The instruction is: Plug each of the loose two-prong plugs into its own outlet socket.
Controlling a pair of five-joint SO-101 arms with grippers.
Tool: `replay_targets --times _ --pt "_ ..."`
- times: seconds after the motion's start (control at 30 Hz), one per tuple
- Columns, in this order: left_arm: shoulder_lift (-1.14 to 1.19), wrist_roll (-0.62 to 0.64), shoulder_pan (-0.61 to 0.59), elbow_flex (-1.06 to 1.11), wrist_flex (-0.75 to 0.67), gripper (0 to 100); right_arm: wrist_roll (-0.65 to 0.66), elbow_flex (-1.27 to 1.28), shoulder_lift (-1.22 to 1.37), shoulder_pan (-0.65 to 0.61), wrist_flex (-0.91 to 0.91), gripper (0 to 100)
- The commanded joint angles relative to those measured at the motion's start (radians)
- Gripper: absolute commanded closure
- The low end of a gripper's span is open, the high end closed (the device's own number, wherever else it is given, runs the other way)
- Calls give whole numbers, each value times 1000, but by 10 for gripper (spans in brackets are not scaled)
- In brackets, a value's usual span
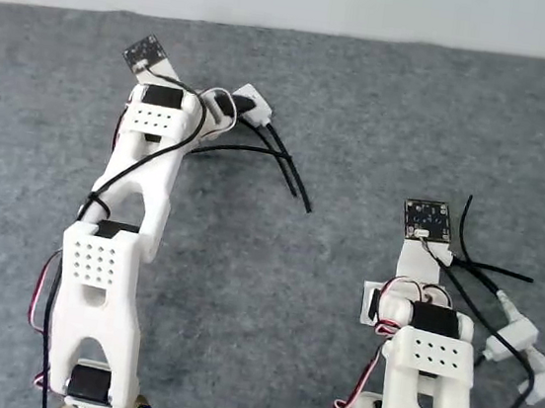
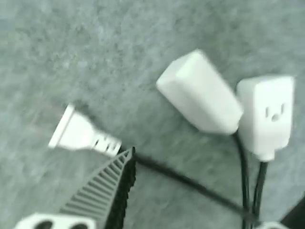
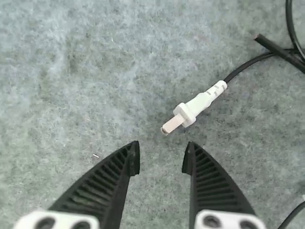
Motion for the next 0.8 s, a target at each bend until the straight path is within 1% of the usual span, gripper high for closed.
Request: replay_targets --times 0.0,0.3,0.57,0.6,0.67,0.77 --pt "58 12 3 -107 -74 511 11 -8 -21 -5 -4 851" --pt "336 11 -11 -476 -64 511 12 -8 -21 -5 13 851" --pt "562 11 -6 -820 126 525 41 -9 -21 -5 15 852" --pt "582 11 -3 -848 140 542 43 -9 -21 -5 15 852" --pt "606 6 -3 -883 147 607 46 -9 -21 -5 16 852" --pt "623 3 -8 -897 121 771 46 -9 -21 -4 16 852"
